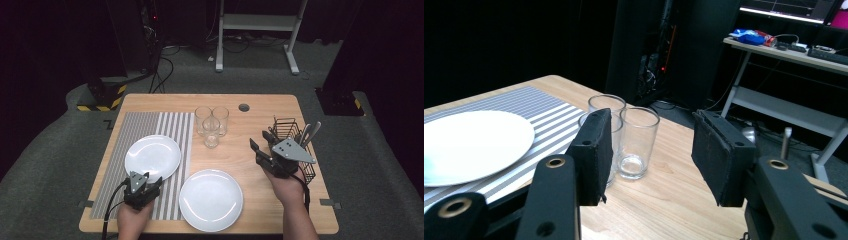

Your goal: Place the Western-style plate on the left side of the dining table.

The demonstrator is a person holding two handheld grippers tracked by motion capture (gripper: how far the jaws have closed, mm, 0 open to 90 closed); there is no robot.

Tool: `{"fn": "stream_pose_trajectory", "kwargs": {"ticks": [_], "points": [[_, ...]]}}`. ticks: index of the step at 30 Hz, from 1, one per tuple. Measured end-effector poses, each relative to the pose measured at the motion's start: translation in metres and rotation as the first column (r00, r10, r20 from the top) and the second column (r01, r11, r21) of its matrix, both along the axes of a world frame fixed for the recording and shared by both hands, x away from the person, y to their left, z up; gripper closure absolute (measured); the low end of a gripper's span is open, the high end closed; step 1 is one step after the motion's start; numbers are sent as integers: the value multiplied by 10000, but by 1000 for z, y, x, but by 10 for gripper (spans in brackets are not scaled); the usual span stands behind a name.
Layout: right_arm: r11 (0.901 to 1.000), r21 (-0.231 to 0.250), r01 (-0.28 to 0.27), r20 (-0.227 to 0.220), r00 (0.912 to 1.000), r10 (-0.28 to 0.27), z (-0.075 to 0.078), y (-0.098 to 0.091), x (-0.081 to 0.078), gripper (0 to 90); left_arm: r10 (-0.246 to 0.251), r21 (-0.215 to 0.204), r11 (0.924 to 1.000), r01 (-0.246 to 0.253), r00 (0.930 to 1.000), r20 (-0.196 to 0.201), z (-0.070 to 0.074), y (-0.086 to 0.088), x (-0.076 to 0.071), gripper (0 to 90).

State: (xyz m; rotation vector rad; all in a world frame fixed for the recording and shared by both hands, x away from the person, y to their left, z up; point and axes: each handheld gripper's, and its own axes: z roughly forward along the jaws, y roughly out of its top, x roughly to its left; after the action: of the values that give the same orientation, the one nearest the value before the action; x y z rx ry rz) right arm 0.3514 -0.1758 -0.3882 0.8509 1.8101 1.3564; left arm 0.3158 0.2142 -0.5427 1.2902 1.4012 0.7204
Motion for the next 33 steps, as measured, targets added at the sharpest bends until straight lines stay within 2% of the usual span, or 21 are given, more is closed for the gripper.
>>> {"fn": "stream_pose_trajectory", "kwargs": {"ticks": [10,21,33], "points": [[9995,159,281,273,9992,-285,6,-8,5,502,17,-97,10000,-17,10000,-10,0,0,0,455],[9974,431,581,266,9979,-593,9,-20,9,500,20,-31,10000,-20,10000,-13,0,1,0,457],[9953,473,847,111,9963,-853,8,-28,20,521,39,-87,10000,-40,10000,-73,0,1,1,458]]}}
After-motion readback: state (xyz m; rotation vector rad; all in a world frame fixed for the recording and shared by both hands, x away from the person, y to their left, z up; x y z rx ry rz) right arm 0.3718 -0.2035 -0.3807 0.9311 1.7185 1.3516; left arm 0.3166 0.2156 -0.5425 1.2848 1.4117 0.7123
